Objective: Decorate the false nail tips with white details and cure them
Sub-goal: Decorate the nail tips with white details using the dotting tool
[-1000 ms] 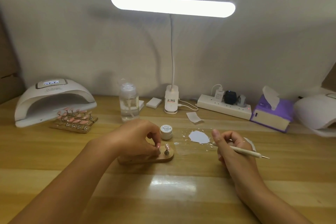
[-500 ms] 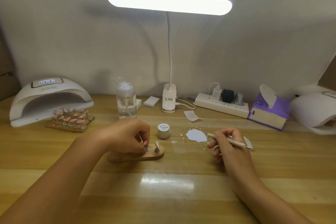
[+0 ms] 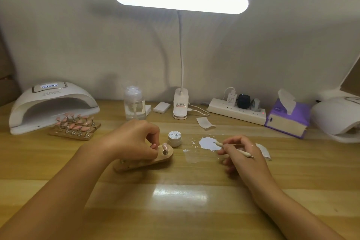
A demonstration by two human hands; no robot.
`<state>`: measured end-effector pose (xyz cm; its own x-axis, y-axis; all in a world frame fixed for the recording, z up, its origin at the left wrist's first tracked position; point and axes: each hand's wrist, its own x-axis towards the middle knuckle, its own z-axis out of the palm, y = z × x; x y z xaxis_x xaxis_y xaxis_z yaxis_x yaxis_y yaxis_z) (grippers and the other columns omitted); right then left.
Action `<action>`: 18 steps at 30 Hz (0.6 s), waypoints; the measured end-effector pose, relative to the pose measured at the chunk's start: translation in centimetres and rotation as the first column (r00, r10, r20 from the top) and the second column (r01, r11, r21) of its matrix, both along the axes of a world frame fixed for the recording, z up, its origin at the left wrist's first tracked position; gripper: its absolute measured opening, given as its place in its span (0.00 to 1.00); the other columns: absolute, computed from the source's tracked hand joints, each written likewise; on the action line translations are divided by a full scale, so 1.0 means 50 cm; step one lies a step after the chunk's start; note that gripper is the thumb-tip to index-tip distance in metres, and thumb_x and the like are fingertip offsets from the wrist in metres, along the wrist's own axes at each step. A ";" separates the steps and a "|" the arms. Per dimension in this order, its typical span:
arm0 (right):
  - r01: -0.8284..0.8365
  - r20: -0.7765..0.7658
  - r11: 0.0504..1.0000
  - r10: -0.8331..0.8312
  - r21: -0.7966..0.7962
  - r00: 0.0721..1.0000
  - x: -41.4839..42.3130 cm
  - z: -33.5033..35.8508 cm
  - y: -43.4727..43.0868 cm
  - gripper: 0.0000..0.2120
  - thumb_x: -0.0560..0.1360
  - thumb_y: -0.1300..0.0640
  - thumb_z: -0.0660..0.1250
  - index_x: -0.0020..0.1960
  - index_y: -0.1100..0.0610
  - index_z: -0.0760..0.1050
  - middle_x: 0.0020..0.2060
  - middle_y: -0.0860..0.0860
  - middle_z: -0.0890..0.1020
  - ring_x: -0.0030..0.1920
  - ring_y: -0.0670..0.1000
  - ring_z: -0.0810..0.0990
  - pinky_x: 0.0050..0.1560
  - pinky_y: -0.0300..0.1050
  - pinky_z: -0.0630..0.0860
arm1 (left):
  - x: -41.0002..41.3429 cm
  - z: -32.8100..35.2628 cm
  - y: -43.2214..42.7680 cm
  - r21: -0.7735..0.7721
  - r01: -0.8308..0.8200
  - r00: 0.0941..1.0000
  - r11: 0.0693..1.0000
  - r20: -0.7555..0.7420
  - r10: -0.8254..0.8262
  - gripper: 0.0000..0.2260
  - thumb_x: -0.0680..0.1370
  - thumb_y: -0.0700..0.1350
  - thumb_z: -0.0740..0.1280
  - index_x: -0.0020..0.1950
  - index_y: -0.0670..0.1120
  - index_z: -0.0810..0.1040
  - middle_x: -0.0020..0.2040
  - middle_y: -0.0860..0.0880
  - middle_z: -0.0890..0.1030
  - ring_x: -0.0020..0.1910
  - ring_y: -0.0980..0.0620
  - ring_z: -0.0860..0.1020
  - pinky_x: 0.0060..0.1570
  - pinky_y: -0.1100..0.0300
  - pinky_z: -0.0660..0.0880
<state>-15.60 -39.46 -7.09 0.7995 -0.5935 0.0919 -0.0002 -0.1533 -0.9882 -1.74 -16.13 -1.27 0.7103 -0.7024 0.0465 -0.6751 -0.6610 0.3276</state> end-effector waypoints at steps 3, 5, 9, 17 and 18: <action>0.032 0.008 0.999 -0.032 0.015 0.999 -0.002 0.003 -0.006 0.03 0.78 0.59 0.67 0.51 0.57 0.74 0.38 0.50 0.86 0.28 0.44 0.78 0.26 0.42 0.75 | -0.002 -0.010 -0.004 0.037 0.009 1.000 0.999 -0.030 -0.008 0.04 0.70 0.45 0.72 0.40 0.53 0.78 0.46 0.59 0.81 0.51 0.62 0.77 0.51 0.60 0.76; 0.077 0.043 0.995 -0.074 -0.064 0.996 -0.005 0.003 -0.011 0.04 0.77 0.57 0.67 0.49 0.56 0.74 0.38 0.48 0.86 0.28 0.43 0.78 0.25 0.40 0.73 | 0.001 -0.015 -0.006 0.026 0.013 1.000 1.000 -0.016 -0.012 0.05 0.71 0.45 0.72 0.39 0.53 0.77 0.46 0.58 0.82 0.52 0.62 0.77 0.50 0.60 0.75; 0.116 0.042 0.983 -0.111 -0.145 0.993 -0.004 0.003 -0.022 0.03 0.75 0.57 0.68 0.45 0.56 0.75 0.35 0.48 0.86 0.27 0.42 0.77 0.28 0.41 0.71 | -0.004 0.001 -0.002 -0.077 -0.012 1.000 0.997 0.011 0.013 0.06 0.69 0.44 0.71 0.36 0.52 0.76 0.45 0.61 0.82 0.49 0.67 0.77 0.46 0.65 0.72; -0.010 -0.087 0.956 -0.016 -0.294 0.996 -0.005 0.002 -0.015 0.06 0.76 0.50 0.71 0.44 0.52 0.77 0.37 0.43 0.86 0.39 0.41 0.83 0.47 0.49 0.78 | -0.107 0.021 -0.084 -0.483 0.165 0.981 0.860 -0.010 -0.195 0.07 0.71 0.44 0.74 0.40 0.55 0.79 0.38 0.59 0.83 0.34 0.59 0.81 0.38 0.62 0.79; -0.020 -0.098 0.953 -0.010 -0.301 0.995 -0.005 0.003 -0.015 0.06 0.75 0.51 0.71 0.44 0.52 0.77 0.37 0.43 0.86 0.39 0.42 0.83 0.48 0.50 0.78 | -0.123 0.000 -0.106 -0.499 0.179 0.975 0.848 -0.022 -0.219 0.08 0.72 0.44 0.74 0.40 0.56 0.78 0.38 0.60 0.82 0.33 0.61 0.80 0.36 0.65 0.76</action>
<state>-15.86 -40.21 -6.93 0.8165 -0.5461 0.1875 -0.0924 -0.4441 -0.8912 -7.91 -21.44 -1.28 0.5728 -0.7288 0.3752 -0.7350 -0.2541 0.6286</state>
